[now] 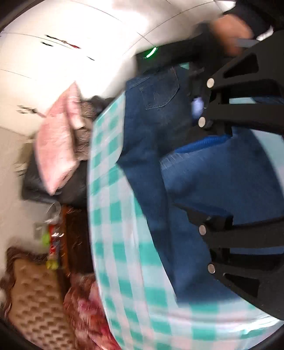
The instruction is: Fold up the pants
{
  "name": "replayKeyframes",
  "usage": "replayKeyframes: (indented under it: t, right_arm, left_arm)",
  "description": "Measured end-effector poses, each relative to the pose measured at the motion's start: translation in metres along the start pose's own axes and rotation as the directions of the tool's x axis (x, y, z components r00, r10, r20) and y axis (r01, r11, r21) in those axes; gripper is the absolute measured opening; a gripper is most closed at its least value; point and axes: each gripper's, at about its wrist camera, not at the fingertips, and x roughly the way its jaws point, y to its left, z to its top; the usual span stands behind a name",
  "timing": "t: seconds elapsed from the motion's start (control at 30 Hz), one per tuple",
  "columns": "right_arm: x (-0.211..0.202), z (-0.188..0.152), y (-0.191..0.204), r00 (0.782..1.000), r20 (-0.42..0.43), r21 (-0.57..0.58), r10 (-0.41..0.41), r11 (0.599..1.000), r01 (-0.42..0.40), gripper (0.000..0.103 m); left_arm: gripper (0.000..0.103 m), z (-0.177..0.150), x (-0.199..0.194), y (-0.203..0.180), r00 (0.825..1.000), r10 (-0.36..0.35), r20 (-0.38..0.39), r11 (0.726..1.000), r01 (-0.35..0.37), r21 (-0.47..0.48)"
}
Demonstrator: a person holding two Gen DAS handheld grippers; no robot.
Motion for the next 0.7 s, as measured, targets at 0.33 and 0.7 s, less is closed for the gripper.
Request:
replayKeyframes:
  t: [0.33,0.7]
  right_arm:
    - [0.000,-0.022,0.009,0.997,0.036,-0.088,-0.062,0.994,0.065,0.022]
    - [0.010,-0.020,0.020,0.996,0.027,-0.131,-0.081,0.988,0.084,0.013]
  left_arm:
    - [0.040,0.017,0.118,-0.052,0.915,0.176,-0.362,0.971,-0.101,0.216]
    - [0.030,0.007,0.108,-0.030,0.958,0.158,-0.240,0.987,-0.151,0.046]
